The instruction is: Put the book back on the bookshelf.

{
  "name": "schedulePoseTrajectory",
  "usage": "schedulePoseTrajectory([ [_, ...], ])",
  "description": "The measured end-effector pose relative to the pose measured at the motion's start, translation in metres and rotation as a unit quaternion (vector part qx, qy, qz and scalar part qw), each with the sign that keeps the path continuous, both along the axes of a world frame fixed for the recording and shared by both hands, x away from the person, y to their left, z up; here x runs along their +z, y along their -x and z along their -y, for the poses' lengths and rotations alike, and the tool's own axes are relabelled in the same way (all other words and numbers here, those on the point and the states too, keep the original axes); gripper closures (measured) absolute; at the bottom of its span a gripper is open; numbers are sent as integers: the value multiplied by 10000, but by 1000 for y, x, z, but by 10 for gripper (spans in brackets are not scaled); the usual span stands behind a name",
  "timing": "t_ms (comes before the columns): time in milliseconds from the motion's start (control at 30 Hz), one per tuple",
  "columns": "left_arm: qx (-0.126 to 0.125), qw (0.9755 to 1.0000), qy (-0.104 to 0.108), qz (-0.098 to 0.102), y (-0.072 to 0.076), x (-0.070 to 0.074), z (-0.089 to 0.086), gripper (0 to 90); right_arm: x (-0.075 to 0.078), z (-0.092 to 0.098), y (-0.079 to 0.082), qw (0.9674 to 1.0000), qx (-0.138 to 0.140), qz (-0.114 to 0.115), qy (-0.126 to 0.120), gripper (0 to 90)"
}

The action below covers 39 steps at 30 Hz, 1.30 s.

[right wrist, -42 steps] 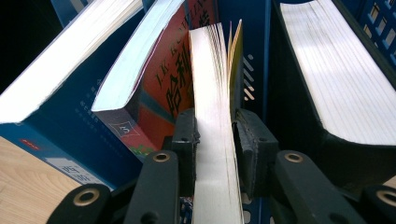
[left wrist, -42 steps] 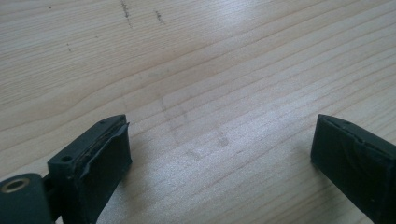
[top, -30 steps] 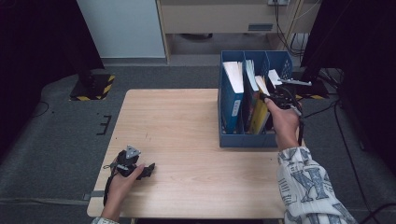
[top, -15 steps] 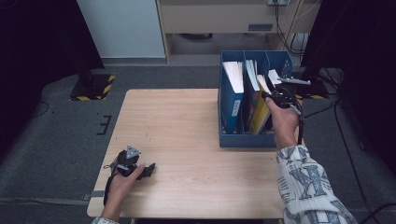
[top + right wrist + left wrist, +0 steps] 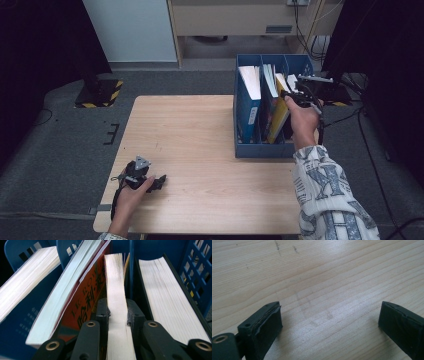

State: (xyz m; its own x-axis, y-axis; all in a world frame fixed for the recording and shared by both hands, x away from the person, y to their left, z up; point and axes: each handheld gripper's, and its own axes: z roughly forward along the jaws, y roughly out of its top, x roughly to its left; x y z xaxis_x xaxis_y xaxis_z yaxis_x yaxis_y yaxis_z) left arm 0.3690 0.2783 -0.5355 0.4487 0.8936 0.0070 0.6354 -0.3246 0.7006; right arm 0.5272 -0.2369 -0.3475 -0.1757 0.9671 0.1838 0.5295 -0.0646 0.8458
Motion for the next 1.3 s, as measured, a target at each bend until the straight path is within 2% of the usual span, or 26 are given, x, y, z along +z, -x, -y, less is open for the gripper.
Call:
schedulePoseTrajectory([
  [367, 8, 10000, 26, 10, 0, 0, 0, 42, 1, -11, -18, 9999, -18, -21, 152, 756],
  [700, -12, 10000, 16, 16, -1, 0, 0, 42, -1, -15, -31, 9999, -94, -22, 124, 756],
  [1033, -14, 10000, 15, 16, -1, 0, 0, 42, -4, -13, -35, 9999, -123, -30, 95, 756],
  [1300, -21, 10000, 7, 23, -1, 0, 0, 42, -6, -12, -37, 9997, -155, -38, 163, 756],
])
